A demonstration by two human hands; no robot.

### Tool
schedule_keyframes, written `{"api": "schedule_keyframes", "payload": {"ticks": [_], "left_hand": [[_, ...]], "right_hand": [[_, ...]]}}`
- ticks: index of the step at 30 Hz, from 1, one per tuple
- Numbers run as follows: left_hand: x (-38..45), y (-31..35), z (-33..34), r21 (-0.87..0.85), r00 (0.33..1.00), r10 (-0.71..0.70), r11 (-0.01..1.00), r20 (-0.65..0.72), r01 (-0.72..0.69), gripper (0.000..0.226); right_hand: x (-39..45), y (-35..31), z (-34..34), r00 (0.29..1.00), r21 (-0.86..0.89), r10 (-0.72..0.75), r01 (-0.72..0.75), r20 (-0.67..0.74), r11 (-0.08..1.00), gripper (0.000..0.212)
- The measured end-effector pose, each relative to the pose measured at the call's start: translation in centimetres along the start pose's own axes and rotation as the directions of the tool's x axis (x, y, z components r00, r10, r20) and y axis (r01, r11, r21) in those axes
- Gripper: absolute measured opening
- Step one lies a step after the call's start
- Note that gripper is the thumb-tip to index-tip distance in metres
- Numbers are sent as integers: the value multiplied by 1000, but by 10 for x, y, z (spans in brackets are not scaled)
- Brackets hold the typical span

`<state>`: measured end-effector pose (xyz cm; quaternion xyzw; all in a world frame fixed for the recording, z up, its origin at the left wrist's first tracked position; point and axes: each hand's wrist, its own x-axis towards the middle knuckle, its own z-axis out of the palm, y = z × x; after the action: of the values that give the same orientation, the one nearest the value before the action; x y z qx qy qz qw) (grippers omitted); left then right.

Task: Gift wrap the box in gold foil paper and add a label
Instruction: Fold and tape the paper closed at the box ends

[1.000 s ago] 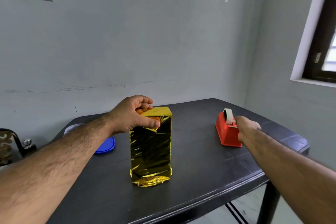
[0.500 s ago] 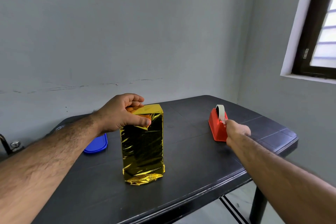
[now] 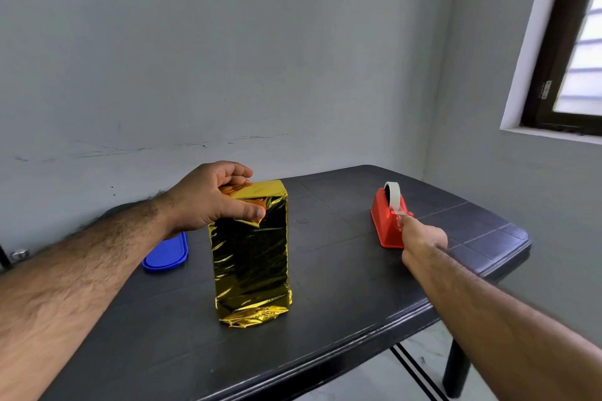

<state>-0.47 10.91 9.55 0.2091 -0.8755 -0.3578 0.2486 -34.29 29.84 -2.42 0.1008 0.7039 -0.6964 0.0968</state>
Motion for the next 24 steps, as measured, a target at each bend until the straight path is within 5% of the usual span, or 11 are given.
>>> {"api": "schedule_keyframes", "payload": {"ticks": [8, 13, 17, 21, 24], "left_hand": [[1, 1, 1, 12, 1000, -12, 1000, 8, 12, 100], [0, 2, 1, 23, 1000, -18, 1000, 6, 18, 102], [1, 2, 0, 41, 1000, -24, 999, 7, 24, 102], [-1, 5, -1, 54, 1000, -25, 998, 17, 25, 103], [2, 3, 0, 47, 1000, -20, 999, 17, 19, 102]], "right_hand": [[18, -6, -5, 970, -91, -75, 99, 231, 991, 43], [28, -23, 4, 994, -399, -18, 61, 109, 915, 66], [20, -40, 0, 988, -520, -59, 126, 144, 845, 38], [13, -25, -13, 971, -720, 84, 108, 226, 686, 7], [21, -16, -13, 974, -564, 1, 131, 227, 815, 32]]}}
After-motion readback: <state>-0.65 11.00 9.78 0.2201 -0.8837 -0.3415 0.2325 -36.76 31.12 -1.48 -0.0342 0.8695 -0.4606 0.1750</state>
